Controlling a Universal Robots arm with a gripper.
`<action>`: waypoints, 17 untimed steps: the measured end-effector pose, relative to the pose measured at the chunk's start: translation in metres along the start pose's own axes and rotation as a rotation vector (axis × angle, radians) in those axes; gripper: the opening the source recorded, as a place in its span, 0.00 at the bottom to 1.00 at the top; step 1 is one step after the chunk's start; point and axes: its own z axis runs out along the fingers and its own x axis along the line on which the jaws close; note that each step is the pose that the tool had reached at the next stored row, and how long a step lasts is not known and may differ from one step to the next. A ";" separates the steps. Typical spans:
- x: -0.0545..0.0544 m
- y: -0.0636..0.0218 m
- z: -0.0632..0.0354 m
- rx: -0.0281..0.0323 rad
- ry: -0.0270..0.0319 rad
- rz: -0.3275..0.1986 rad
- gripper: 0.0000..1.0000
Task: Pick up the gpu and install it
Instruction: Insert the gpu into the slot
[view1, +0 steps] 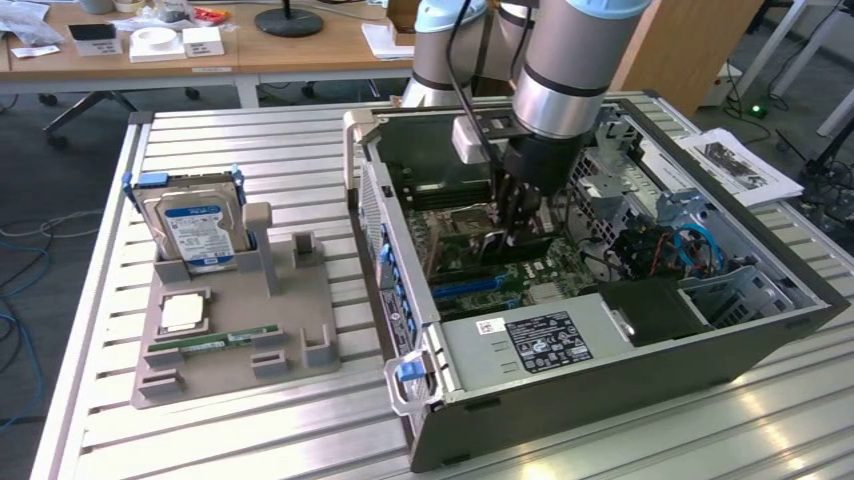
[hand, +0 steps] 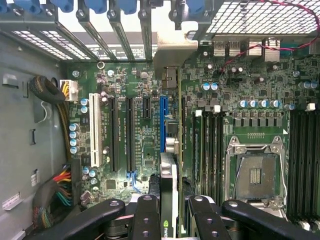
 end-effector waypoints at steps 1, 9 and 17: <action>0.000 0.0003 0.0004 0.0003 0.0000 0.000 0.27; 0.000 0.0038 0.0033 0.0042 -0.0002 0.000 0.27; 0.000 0.0059 0.0055 0.0068 -0.0004 0.000 0.27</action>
